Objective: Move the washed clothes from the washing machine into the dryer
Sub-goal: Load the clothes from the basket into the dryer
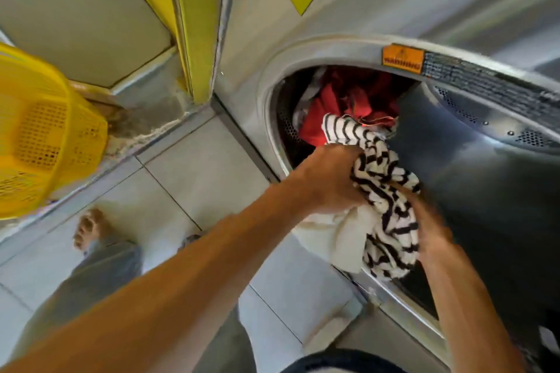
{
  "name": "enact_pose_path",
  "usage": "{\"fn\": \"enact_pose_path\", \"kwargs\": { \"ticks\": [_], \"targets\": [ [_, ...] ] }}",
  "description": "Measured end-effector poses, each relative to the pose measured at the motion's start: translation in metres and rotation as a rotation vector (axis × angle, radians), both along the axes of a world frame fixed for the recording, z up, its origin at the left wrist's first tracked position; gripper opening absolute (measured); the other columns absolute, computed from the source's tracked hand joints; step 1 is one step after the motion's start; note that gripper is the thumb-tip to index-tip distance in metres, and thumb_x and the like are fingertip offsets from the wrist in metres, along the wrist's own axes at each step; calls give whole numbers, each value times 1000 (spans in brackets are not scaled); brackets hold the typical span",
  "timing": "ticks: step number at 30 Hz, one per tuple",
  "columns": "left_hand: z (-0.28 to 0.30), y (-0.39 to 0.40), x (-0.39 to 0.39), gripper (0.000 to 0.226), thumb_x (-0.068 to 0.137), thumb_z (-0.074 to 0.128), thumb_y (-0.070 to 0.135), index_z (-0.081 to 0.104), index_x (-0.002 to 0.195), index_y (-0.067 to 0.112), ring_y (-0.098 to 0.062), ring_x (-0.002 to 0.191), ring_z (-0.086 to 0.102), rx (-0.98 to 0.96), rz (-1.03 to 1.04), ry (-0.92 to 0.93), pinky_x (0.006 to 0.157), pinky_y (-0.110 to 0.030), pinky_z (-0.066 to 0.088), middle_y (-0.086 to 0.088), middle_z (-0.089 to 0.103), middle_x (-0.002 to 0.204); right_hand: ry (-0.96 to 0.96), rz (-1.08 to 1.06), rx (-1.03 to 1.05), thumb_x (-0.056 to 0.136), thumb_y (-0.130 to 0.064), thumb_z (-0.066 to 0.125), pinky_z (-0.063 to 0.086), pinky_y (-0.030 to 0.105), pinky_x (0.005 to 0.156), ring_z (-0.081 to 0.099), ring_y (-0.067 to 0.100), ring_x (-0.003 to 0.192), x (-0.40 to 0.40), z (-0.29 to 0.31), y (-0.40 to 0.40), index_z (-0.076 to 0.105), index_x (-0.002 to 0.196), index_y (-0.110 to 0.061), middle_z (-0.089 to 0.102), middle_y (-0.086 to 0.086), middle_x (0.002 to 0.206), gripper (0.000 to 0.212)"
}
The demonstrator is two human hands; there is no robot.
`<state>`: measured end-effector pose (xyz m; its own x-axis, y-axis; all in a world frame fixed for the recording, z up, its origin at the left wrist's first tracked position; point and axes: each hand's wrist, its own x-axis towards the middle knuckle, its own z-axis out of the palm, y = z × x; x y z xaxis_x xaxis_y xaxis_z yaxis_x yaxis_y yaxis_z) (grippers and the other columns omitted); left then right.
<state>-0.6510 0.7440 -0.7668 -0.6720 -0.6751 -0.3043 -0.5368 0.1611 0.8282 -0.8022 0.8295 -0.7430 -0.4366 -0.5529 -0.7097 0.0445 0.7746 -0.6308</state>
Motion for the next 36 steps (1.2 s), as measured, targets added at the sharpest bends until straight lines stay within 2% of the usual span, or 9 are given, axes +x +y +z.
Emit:
{"fn": "enact_pose_path", "kwargs": {
  "ticks": [2,3,9,11,14,20,28,33,36],
  "targets": [
    [-12,-1,-34,38,76,69,31,65,110,15,-26,100,64,-59,43,18,85,-32,53,-7,69,107,-6,-27,-82,80,-37,72,55,20,61,71,4,63,-34,-8,-2,74,84,-19,73,-4,65,18],
    [-17,-3,-47,38,76,67,26,65,112,14,-28,101,63,-78,62,18,86,-38,55,-9,68,107,42,-18,-138,87,-21,68,55,18,56,71,4,63,-52,-15,-4,75,82,-20,75,-5,71,9],
    [-26,-23,-63,40,85,64,22,62,124,15,-27,112,61,-120,112,-60,94,-40,53,-10,66,120,553,113,-14,86,-36,73,50,26,78,66,13,86,-128,-77,-14,72,103,-22,73,-7,97,21],
    [-35,-21,-47,41,82,64,14,63,123,14,-23,108,63,-82,136,-118,91,-33,53,-7,67,118,487,196,89,79,-45,78,54,31,85,67,16,96,-132,-96,-15,67,119,-25,72,-4,109,45],
    [-47,-12,-17,40,82,59,7,64,121,14,-24,103,64,-23,122,-208,79,-26,48,-8,69,117,433,279,178,81,-28,80,53,31,86,65,17,100,-124,-119,-12,63,128,-24,68,6,123,50],
    [-59,5,18,50,82,56,11,58,132,13,-25,125,54,46,129,-291,102,-37,47,-10,59,135,414,377,147,85,-26,73,52,40,99,61,20,118,-71,-124,-11,67,121,-27,61,8,135,37],
    [-45,12,54,49,83,56,13,58,131,17,-23,127,52,13,116,-293,103,-34,45,-6,59,135,350,439,28,88,-23,64,49,31,98,63,9,103,20,-98,2,66,122,-27,66,-8,120,34],
    [-6,25,90,45,88,53,12,58,131,22,-21,132,48,10,34,-310,106,-32,38,-2,55,140,278,310,-74,86,-21,62,54,34,92,67,9,95,85,-55,25,68,117,-25,71,-5,113,32],
    [30,36,121,47,89,53,14,56,135,21,-20,135,45,0,-38,-337,109,-31,35,-1,52,144,237,161,-111,88,-20,63,52,21,83,63,0,89,123,-14,49,68,118,-27,69,-9,115,32]
  ]
}}
